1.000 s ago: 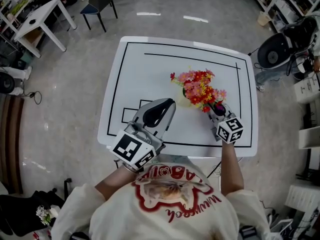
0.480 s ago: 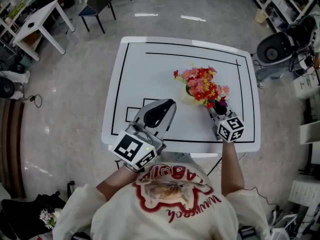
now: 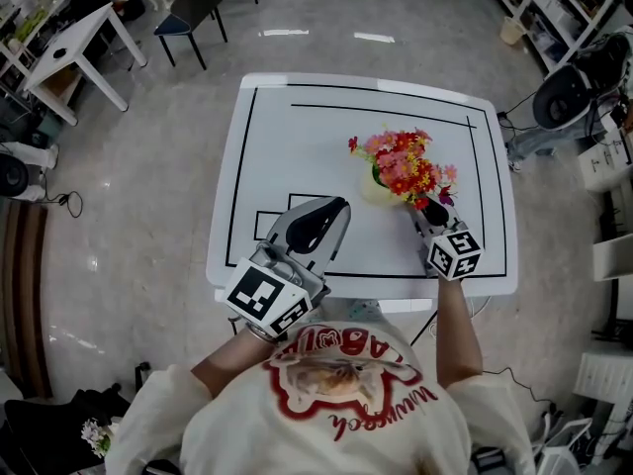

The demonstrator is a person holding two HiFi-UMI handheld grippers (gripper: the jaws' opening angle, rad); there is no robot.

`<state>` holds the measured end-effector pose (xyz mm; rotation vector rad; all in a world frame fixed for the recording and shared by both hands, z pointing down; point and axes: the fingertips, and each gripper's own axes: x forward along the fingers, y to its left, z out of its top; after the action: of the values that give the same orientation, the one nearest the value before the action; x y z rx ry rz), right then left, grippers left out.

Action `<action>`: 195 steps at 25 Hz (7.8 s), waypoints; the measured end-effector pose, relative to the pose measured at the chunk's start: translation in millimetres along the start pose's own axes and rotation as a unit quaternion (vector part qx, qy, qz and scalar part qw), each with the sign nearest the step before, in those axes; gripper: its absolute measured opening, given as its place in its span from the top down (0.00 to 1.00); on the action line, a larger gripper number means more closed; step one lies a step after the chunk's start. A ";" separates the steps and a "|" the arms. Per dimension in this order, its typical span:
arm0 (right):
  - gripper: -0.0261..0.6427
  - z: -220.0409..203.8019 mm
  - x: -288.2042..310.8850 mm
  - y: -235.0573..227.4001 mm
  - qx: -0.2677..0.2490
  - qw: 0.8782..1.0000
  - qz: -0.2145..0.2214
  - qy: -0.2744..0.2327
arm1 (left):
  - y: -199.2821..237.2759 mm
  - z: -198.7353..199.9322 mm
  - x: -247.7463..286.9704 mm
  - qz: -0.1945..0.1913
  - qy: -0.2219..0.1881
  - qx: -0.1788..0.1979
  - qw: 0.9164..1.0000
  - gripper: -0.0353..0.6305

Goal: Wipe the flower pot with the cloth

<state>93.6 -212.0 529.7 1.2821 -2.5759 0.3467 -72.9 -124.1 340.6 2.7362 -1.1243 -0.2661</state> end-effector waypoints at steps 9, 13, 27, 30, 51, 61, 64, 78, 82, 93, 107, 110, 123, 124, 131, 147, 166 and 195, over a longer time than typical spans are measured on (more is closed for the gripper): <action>0.85 0.1 -0.5 5.9 0.008 1.000 -0.026 -0.003 | 3.1 2.2 -12.8 -0.004 -0.002 -0.001 1.000 0.94; 0.85 -1.5 -1.4 9.8 0.011 0.999 -0.037 -0.004 | 3.5 1.2 -20.0 -0.006 -0.002 0.000 1.000 0.94; 0.85 -2.7 0.8 21.3 0.018 0.998 -0.060 -0.003 | 1.5 -2.7 -28.0 -0.021 0.006 -0.005 1.000 0.94; 0.85 -2.6 1.3 22.4 0.020 0.998 -0.066 -0.002 | 2.0 -2.9 -29.9 -0.021 0.006 -0.007 1.000 0.94; 0.85 -3.3 9.4 40.3 0.023 0.996 -0.083 0.002 | 3.8 -3.2 -44.3 -0.023 0.003 -0.012 1.000 0.94; 0.85 -0.6 16.8 50.7 0.021 0.997 -0.075 0.002 | 4.8 -3.6 -49.5 -0.021 0.006 -0.015 1.000 0.94; 0.85 0.0 19.4 54.3 0.019 0.997 -0.071 0.002 | 5.3 -4.0 -51.5 -0.019 0.007 -0.014 1.000 0.94; 0.85 21.4 22.9 88.8 0.010 0.999 -0.029 -0.020 | 9.4 -6.5 -54.5 -0.014 0.011 -0.016 1.000 0.94; 0.85 55.8 11.3 116.7 0.001 0.998 0.003 -0.057 | 19.3 -9.6 -55.1 0.002 0.017 -0.017 1.000 0.94; 0.85 176.7 -42.6 181.7 -0.019 0.985 0.082 -0.153 | 5.6 -0.6 -47.1 -0.026 0.013 0.006 1.000 0.94; 0.85 229.4 -85.8 213.8 -0.050 0.969 0.129 -0.203 | -20.6 41.4 -47.7 -0.150 -0.052 -0.005 0.987 0.61; 0.85 232.7 -90.1 215.9 -0.058 0.969 0.134 -0.198 | -28.0 39.8 -41.7 -0.163 -0.030 0.054 0.985 0.53; 0.85 234.8 -88.6 228.5 -0.056 0.970 0.152 -0.179 | -49.5 47.6 -15.0 -0.153 -0.037 0.177 0.971 0.52; 0.85 233.2 -87.1 228.5 -0.055 0.971 0.150 -0.177 | -49.7 47.7 -14.2 -0.152 -0.037 0.183 0.971 0.52; 0.85 232.1 -80.9 227.8 -0.047 0.974 0.136 -0.175 | -53.4 39.9 -16.5 -0.161 -0.021 0.228 0.960 0.65; 0.85 227.7 -73.0 227.2 -0.024 0.975 0.148 -0.162 | -48.8 35.3 -16.9 -0.169 -0.031 0.229 0.958 0.85; 0.82 225.8 -87.9 214.8 0.003 0.975 0.125 -0.183 | -12.1 37.8 -20.1 -0.108 -0.053 0.129 0.984 0.86; 0.96 237.2 -62.1 49.8 0.020 0.978 0.078 -0.193 | 87.2 39.1 90.3 -0.063 -0.048 0.164 0.983 0.86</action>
<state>63.8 -211.5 281.2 1.2683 -3.0193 0.1930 -77.7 -252.6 313.3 3.1214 -1.1060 -0.2521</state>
